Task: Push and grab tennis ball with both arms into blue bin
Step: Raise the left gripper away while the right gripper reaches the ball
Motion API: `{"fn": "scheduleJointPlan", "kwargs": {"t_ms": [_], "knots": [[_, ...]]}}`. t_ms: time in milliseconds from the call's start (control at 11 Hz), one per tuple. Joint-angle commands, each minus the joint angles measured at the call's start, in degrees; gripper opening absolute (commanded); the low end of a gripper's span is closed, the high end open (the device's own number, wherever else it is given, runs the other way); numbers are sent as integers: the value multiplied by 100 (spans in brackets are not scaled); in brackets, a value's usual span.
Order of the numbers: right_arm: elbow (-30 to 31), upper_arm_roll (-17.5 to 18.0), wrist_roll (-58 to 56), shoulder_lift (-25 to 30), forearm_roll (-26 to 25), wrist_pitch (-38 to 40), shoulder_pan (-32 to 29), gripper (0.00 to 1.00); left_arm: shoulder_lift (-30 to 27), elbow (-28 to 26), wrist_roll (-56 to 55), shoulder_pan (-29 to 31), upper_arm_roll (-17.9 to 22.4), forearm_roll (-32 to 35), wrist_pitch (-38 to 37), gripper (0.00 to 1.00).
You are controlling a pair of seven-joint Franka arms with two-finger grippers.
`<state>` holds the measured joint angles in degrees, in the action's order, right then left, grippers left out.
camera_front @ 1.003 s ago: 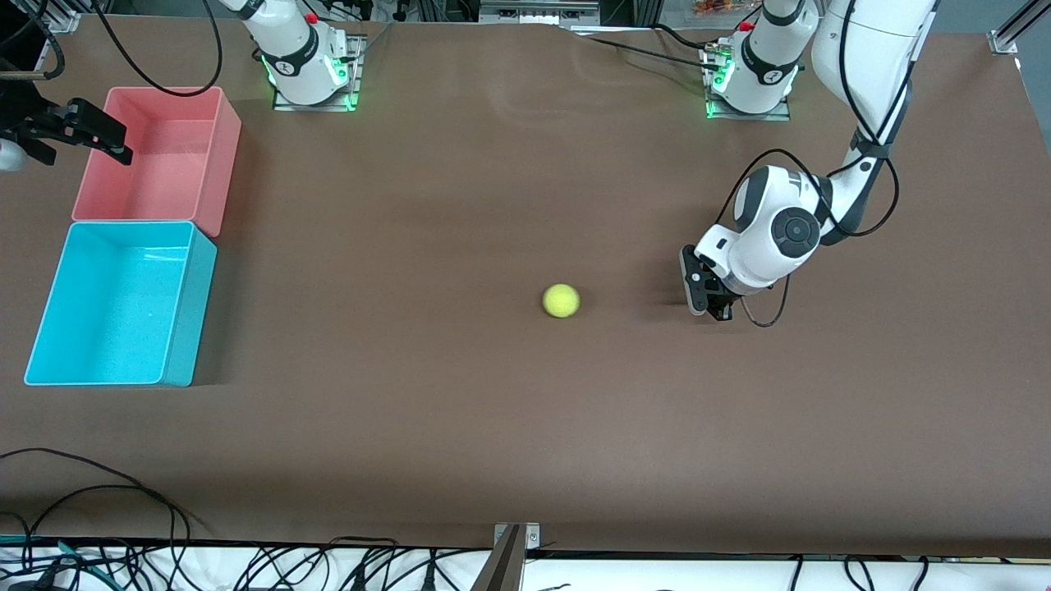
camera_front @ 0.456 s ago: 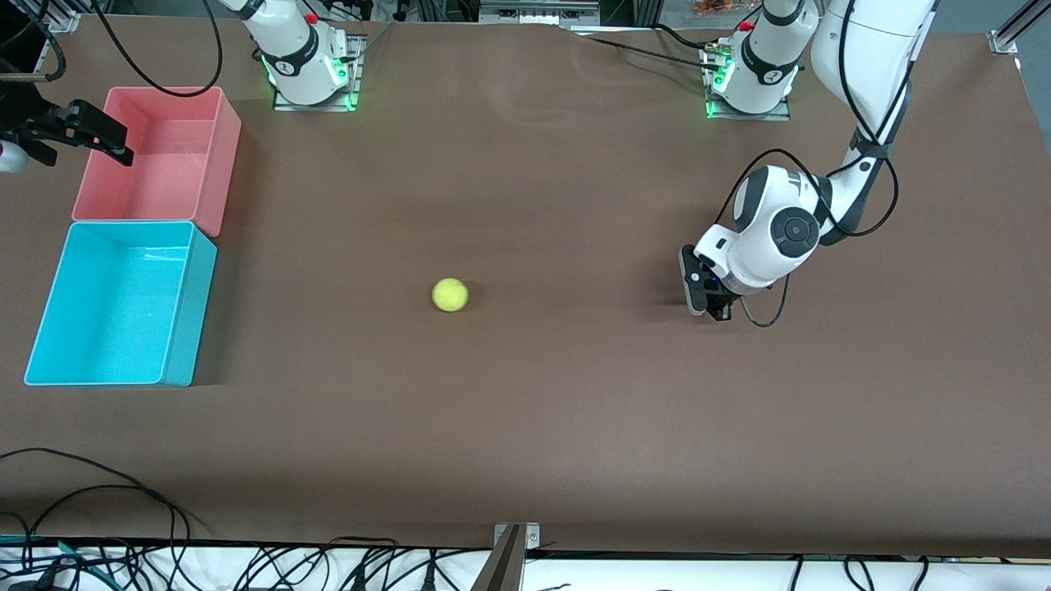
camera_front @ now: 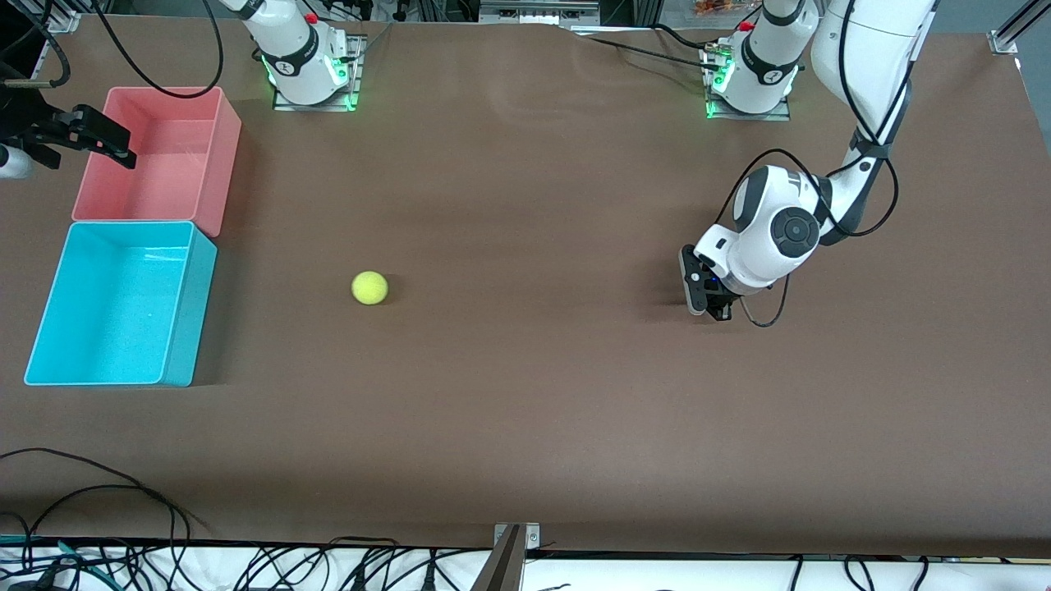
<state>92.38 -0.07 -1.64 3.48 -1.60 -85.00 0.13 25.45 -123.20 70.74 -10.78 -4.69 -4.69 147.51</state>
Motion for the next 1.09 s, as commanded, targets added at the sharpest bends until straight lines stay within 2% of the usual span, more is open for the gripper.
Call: {"fn": "scheduleJointPlan", "kwargs": {"t_ms": [0, 456, 547, 639, 730, 1003], "knots": [[52, 69, 67, 30, -34, -17, -4, 100, 13, 77, 45, -21, 3, -138, -21, 0], [87, 78, -3, 30, -8, 168, 5, 100, -434, -20, 107, 84, 56, -76, -389, 0], [96, 78, -3, 30, -7, 194, 4, 100, -592, -20, 116, 285, 65, -76, -503, 9], [87, 78, -11, 13, -16, 186, 22, 100, -724, -55, 133, 435, 108, -76, -652, 46], [96, 86, -3, 4, -34, 194, 48, 100, -891, -151, 151, 445, 326, -68, -758, 99], [96, 86, -20, 4, 1, 273, 48, 100, -1181, -511, 98, 445, 372, -68, -768, 100]]}}
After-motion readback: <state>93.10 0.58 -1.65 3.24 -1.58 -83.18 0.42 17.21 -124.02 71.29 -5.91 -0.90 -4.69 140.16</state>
